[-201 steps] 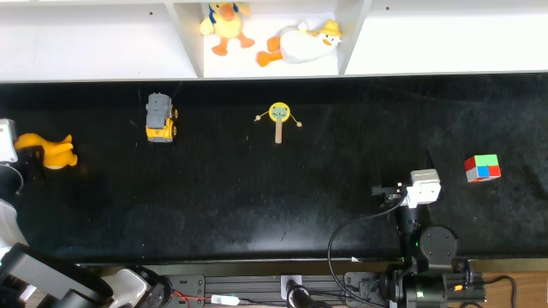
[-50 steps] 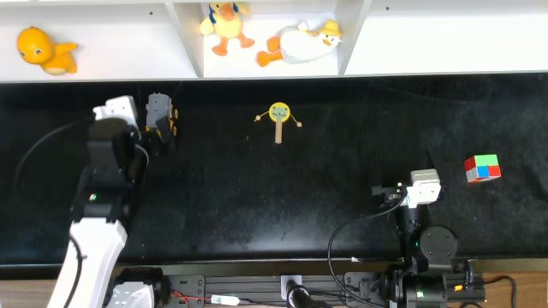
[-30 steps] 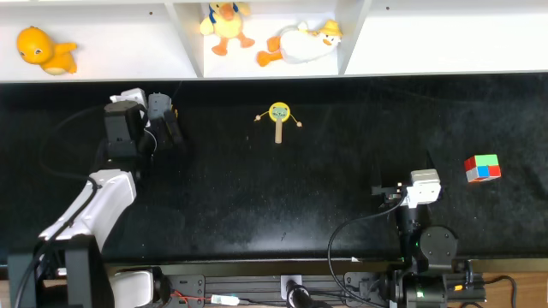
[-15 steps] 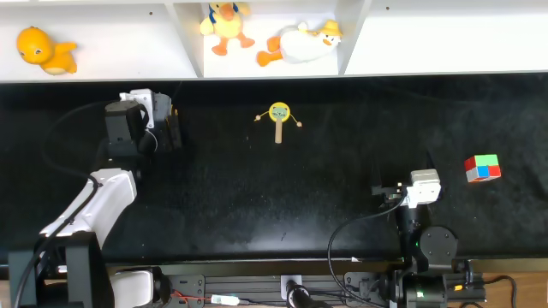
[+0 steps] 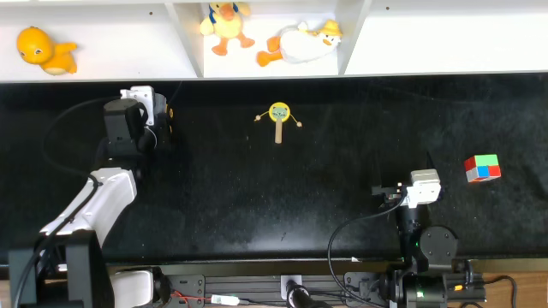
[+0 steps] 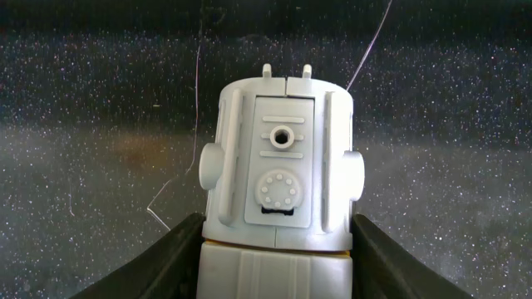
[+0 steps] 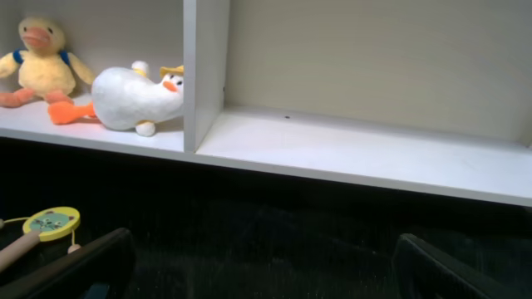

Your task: Store Toys

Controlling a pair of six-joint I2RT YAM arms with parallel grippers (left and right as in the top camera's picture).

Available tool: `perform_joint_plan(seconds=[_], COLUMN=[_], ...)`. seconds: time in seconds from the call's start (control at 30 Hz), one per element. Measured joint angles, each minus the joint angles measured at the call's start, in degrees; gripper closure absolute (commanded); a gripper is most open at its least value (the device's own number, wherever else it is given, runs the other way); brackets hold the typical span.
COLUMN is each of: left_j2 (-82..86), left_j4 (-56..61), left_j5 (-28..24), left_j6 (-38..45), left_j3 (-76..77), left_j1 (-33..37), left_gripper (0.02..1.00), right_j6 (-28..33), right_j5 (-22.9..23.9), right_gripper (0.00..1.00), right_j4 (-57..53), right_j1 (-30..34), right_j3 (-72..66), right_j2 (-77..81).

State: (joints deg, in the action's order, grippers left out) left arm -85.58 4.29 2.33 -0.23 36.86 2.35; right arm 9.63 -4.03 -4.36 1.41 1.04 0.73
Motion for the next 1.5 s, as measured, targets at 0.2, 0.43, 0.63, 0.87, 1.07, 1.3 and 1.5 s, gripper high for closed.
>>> perform_joint_plan(seconds=[0.2, 0.43, 0.63, 0.87, 1.07, 1.3, 1.5], left_j2=[4.0, 16.2, 25.1, 22.9, 15.0, 4.2, -4.7], left_j4=[-5.7, -11.9, -13.4, -13.5, -13.4, -12.9, -12.4], left_j5=[0.0, 0.0, -0.2, -0.8, -1.7, -2.1, -2.3], left_j6=[0.0, 0.0, 0.0, -0.7, -0.9, -0.9, -0.9], left_j3=[0.0, -1.2, -1.8, 0.7, 8.0, 18.2, 26.3], left_j1=[0.0, 0.0, 0.0, 0.0, -0.1, -0.7, -0.8], left_gripper=[0.608, 0.612, 0.612, 0.632, 0.638, 0.638, 0.638], right_j6=[0.0, 0.0, 0.0, 0.0, 0.0, 0.0, 0.0], right_j5=[0.0, 0.0, 0.0, 0.0, 0.0, 0.0, 0.0], right_gripper=[0.005, 0.005, 0.005, 0.005, 0.005, 0.005, 0.005], right_j4=[0.0, 0.0, 0.0, 0.0, 0.0, 0.0, 0.0], right_j1=[0.0, 0.0, 0.0, 0.0, 0.0, 0.0, 0.0], right_j3=[0.0, 0.0, 0.0, 0.0, 0.0, 0.0, 0.0], right_j2=[0.0, 0.0, 0.0, 0.0, 0.0, 0.0, 0.0])
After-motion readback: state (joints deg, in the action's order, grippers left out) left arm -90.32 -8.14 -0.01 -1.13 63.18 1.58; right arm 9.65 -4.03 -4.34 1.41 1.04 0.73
